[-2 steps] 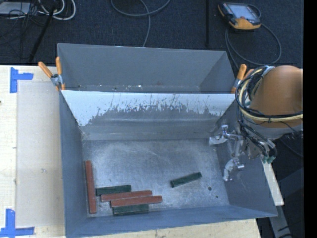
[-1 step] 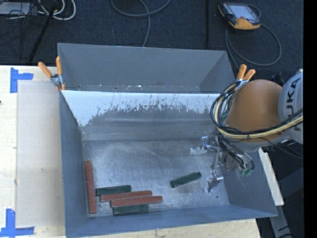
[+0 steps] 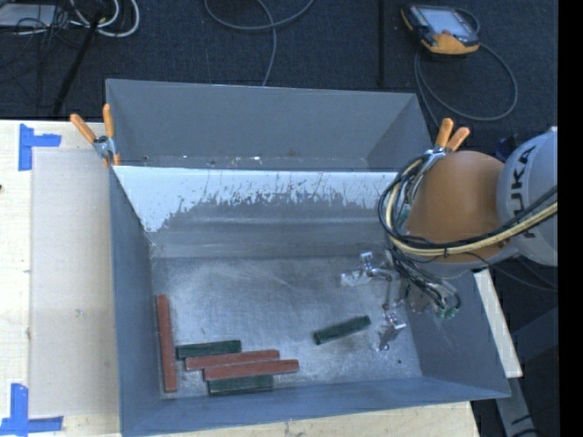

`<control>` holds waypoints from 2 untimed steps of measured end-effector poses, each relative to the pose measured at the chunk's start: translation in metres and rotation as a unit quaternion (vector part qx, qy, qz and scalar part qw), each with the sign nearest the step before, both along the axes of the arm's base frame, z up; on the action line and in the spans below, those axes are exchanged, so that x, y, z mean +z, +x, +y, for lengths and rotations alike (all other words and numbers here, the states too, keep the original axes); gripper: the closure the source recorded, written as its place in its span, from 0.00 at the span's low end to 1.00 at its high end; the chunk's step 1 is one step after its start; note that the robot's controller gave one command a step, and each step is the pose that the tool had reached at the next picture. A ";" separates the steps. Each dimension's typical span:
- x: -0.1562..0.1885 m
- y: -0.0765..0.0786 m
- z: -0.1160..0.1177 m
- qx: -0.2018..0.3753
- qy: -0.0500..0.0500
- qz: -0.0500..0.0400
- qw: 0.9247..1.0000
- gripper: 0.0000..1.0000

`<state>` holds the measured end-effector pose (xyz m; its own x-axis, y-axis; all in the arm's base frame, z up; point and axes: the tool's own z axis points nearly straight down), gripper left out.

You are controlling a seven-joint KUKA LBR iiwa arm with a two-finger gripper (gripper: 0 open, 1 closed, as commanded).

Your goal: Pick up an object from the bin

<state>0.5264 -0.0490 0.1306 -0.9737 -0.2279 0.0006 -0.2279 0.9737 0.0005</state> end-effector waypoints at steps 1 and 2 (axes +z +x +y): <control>-0.051 0.008 0.014 0.050 0.000 -0.002 0.999 0.00; -0.055 0.014 0.022 0.067 -0.002 -0.011 0.998 1.00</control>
Offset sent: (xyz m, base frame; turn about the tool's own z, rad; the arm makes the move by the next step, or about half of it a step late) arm 0.0075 0.0239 -0.0606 -0.1398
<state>0.5403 -0.0267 0.0758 -0.9343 -0.3561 -0.0195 -0.3560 0.9345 -0.0090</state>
